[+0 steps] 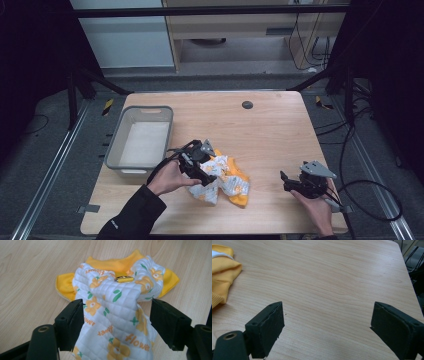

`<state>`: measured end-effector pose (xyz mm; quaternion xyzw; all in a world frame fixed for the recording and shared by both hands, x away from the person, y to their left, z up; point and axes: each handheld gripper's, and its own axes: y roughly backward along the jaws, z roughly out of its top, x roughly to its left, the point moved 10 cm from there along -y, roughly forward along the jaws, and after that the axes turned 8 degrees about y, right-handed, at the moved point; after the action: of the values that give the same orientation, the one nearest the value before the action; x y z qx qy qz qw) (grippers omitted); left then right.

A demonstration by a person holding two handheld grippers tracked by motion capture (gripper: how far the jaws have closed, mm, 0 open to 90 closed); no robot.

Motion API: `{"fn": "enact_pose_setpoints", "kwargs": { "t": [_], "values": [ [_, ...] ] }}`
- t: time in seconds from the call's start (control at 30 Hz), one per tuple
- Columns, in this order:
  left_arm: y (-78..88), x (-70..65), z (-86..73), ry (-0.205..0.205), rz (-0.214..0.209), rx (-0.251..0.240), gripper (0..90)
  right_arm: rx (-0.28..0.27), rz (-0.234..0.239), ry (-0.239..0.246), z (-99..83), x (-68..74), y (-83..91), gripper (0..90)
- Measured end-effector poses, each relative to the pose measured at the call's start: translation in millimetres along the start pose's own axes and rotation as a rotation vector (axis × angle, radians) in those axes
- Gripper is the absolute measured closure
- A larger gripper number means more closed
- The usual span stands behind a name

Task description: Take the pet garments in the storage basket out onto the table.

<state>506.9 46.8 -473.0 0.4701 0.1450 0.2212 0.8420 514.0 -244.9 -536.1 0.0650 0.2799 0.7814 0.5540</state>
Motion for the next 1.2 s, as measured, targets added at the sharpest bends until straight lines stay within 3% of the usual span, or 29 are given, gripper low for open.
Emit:
{"fn": "enact_pose_setpoints", "kwargs": {
  "t": [0.23,0.4,0.5,0.7,1.0,1.2],
  "values": [
    [16.3,1.5,-1.7,0.049,0.011,-0.116,26.0,-0.001,0.001,-0.006,0.1,0.4,0.3,11.2],
    [26.1,4.7,-6.0,0.108,0.018,-0.217,25.7,-0.003,-0.001,-0.002,0.2,0.2,0.4,11.1],
    [33.1,9.3,-11.9,0.142,0.040,-0.288,25.7,-0.002,0.001,-0.009,0.1,0.7,0.5,11.1],
    [41.6,17.3,-27.3,0.203,0.070,-0.383,26.4,-0.003,0.001,-0.007,0.0,0.6,0.2,11.1],
    [49.8,25.6,-52.8,0.276,0.120,-0.476,27.9,0.002,0.004,-0.015,-0.9,1.7,0.0,11.0],
    [57.8,35.8,-69.6,0.327,0.159,-0.511,30.2,0.001,0.003,-0.011,-0.7,2.7,1.3,10.9]
  ]
}}
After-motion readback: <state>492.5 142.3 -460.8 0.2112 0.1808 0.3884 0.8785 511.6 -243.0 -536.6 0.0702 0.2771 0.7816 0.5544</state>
